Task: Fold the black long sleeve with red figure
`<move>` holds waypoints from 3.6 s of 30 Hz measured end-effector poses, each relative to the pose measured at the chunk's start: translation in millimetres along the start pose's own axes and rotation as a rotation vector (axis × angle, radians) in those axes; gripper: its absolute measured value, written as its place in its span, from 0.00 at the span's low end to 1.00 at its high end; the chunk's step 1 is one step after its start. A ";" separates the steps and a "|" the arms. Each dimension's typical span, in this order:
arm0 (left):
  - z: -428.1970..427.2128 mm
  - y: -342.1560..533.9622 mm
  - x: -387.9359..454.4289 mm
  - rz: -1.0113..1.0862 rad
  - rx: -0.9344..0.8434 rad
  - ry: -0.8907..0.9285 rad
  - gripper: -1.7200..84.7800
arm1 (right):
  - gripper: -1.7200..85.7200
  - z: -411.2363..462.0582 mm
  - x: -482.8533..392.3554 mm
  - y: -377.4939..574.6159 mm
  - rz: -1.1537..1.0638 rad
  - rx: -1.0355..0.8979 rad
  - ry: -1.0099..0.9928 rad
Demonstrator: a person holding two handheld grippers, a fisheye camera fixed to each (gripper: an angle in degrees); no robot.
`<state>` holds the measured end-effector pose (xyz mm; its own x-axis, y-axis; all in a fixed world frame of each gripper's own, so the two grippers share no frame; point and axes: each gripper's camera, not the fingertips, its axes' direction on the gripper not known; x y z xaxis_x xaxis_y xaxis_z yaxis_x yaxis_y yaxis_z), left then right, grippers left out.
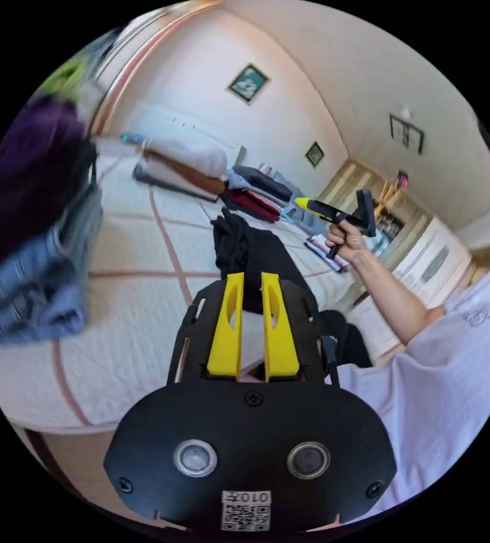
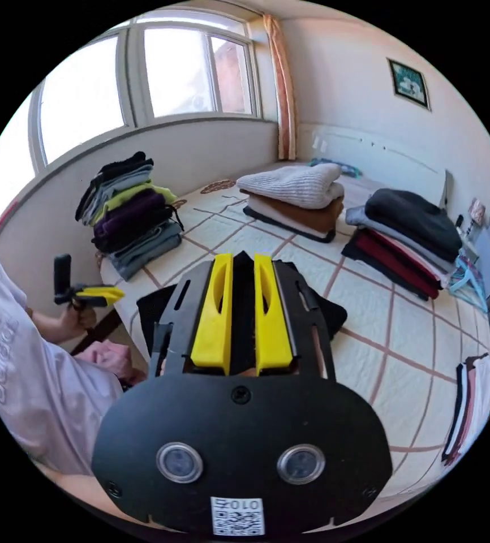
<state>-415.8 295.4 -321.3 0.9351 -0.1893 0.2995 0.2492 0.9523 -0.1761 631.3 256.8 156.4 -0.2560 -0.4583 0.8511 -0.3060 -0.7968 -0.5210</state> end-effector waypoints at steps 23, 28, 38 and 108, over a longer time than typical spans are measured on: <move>66.7 -67.5 53.3 0.104 -0.191 -0.004 0.10 | 0.19 77.4 -208.5 226.8 -0.708 -0.267 0.400; 73.3 -28.5 40.9 -0.162 -0.321 0.222 0.15 | 0.17 98.9 -204.1 249.5 -0.824 -0.253 0.497; 114.0 -30.0 25.5 -0.332 -0.392 0.466 0.23 | 0.11 45.3 -131.4 214.9 -0.459 -0.180 0.277; 242.6 -253.0 75.7 -0.064 -0.287 0.787 0.11 | 0.06 -330.8 360.6 292.4 0.667 0.301 -0.522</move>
<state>-469.2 98.2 -26.6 0.7931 -0.4538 -0.4063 0.2624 0.8565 -0.4444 146.2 -11.2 289.9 0.1771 -0.9249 0.3364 0.0289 -0.3367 -0.9412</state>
